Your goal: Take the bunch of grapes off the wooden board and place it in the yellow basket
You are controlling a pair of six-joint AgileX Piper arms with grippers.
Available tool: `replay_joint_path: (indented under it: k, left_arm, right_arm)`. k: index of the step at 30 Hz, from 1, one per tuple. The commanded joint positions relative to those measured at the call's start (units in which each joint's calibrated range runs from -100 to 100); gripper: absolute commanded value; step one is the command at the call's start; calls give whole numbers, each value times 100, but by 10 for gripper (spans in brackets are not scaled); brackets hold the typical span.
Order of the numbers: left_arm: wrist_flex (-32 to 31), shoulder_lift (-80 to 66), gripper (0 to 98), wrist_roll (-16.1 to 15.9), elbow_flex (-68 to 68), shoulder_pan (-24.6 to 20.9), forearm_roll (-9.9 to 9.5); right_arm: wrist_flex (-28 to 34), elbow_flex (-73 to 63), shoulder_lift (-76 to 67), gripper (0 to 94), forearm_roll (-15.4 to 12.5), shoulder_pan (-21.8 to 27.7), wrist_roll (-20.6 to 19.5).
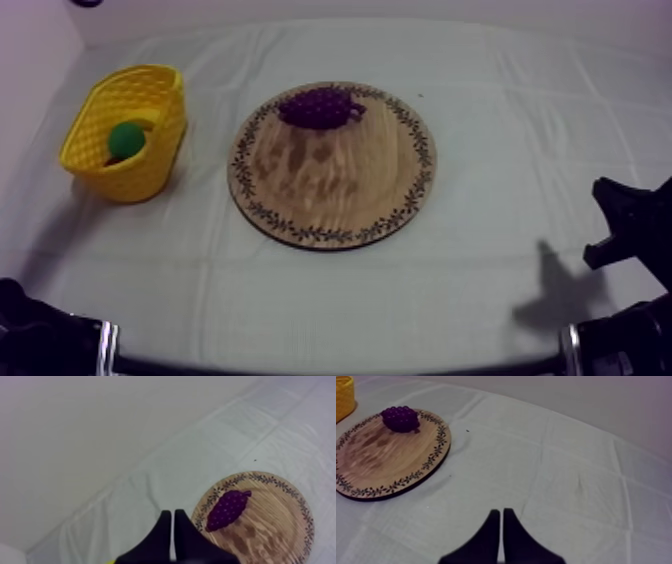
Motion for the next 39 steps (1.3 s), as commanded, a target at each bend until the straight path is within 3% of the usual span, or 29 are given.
replay_joint_path:
  k: [1,13,27,30,35,37,39]
  left_arm:
    - [21,484,0,-66,-222,117,-9]
    - [126,1975,0,-227,-540,369,-50]
    - [855,3016,18,-434,-1148,506,-7]
    - [1148,3157,176,-411,-1377,476,-13]
    - [1865,3316,724,-546,-1617,404,4]
    - [2148,3369,843,-673,-1688,373,53]
    - [2351,3412,903,-794,-1742,341,115]
  right_arm:
    - [0,-3,-1,4,1,3,2]
    - [0,-3,-1,4,1,3,0]
    - [0,-3,-1,4,1,3,0]
    - [0,-3,-1,4,1,3,0]
    - [0,-3,-1,4,1,3,3]
    - [0,-3,-1,4,1,3,4]
    - [0,-3,-1,4,1,3,4]
